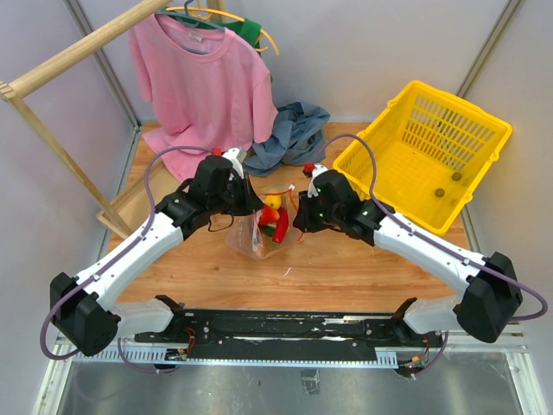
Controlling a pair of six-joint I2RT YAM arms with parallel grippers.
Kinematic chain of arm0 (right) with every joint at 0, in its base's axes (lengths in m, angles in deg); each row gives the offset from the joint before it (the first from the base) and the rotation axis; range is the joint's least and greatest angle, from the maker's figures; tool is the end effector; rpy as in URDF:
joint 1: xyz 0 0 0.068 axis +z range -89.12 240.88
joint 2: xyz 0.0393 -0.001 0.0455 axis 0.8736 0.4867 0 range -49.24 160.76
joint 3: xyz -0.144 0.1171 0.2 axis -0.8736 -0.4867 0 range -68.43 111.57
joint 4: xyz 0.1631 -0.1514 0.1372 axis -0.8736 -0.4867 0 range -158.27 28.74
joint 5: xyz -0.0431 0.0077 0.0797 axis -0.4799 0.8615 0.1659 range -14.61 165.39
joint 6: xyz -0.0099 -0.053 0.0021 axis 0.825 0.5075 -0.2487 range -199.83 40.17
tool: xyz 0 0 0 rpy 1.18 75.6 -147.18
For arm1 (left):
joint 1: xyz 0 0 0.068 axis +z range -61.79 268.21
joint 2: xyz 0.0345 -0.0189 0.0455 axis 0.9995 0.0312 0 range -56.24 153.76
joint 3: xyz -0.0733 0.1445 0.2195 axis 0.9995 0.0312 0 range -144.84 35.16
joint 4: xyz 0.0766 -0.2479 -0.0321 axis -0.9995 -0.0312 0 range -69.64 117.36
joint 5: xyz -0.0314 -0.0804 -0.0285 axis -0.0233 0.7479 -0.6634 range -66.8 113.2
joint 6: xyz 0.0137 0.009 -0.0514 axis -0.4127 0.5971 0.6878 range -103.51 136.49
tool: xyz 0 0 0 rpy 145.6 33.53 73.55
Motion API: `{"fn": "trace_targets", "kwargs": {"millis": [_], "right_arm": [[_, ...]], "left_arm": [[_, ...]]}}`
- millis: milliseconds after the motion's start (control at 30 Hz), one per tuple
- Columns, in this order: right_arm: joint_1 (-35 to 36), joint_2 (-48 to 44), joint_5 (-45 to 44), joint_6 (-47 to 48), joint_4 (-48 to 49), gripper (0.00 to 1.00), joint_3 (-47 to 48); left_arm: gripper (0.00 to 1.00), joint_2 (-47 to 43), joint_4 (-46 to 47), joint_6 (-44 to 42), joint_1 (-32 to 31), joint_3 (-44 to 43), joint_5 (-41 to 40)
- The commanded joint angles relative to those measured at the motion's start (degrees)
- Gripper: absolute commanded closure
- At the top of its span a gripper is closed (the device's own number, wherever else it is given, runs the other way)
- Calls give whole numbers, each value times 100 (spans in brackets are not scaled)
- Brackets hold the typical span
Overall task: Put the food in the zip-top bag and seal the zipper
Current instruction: Zip the zipper food storage bag at the center of the board.
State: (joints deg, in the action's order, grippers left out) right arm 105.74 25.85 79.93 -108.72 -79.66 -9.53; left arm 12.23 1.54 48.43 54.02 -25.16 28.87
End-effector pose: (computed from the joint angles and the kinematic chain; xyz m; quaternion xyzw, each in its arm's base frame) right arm 0.2066 0.2094 0.2958 -0.1412 0.8735 0.3068 0.3506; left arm 0.2171 -0.1517 0.3226 0.0406 0.8812 -0.2925 0.3693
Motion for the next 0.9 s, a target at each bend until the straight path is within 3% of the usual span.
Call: {"fn": "trace_targets", "kwargs": {"millis": [0,167,333,533,633,867], "right_arm": [[27,178,126,163,-166,86,386],[36,417,-49,747,-683,99,999],[31,801,-329,1694,-1570,99,2281],[31,1278,-499,2851,-2268,99,3479],[29,1347,-493,3431,-2312,99,3594],[23,1201,-805,4160,-1937,99,2773]], "left_arm": [[100,-109,86,-15,36,-173,-15],[100,-173,95,-68,35,-184,168],[100,-396,217,-105,-13,-107,486],[100,-502,516,29,-730,-103,572],[98,-478,1095,262,-867,145,784],[75,-417,2344,582,-957,884,1118]]}}
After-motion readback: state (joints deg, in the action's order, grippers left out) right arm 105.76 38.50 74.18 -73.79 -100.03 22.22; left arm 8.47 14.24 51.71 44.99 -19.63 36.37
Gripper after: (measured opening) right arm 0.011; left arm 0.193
